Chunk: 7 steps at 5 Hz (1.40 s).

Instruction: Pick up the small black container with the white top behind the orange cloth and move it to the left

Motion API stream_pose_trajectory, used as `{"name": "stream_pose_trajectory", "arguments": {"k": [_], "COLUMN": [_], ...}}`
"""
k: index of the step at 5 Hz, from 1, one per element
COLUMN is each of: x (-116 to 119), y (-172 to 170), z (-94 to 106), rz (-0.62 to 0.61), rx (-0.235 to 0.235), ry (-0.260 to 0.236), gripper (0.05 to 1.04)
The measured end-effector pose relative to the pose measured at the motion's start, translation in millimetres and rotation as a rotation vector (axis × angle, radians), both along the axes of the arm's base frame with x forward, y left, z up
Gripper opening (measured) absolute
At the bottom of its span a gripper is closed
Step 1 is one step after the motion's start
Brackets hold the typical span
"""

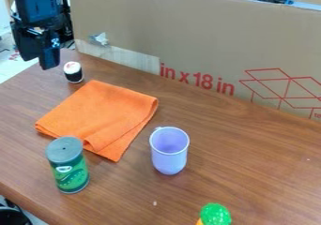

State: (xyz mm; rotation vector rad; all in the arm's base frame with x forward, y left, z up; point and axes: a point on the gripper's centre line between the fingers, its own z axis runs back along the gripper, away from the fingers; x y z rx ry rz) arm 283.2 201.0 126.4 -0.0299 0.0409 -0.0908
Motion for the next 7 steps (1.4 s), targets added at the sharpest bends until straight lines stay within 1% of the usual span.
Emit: {"name": "stream_pose_trajectory", "arguments": {"k": [1, 2, 3, 4, 5, 6, 7], "x": [-1.5, 11.2, 32.3, 47.4, 69.5, 86.6, 92.5], "y": [-1.0, 13.2, 29.5, 42.1, 42.9, 51.3, 54.7], "z": [-14.7, -15.9, -16.9, -33.3, -46.6, -41.7, -44.8], "rz": [0.0, -0.005, -0.014, 0.018, 0.017, 0.024, 0.028], "rx": [-0.026, 0.015, 0.045, 0.125, 0.143, 0.143, 0.131], "ry": [0.036, 0.026, 0.002, 0.009, 0.006, -0.018, 0.007], "gripper": [1.007, 1.007, 1.007, 1.007, 1.007, 1.007, 1.007]}}
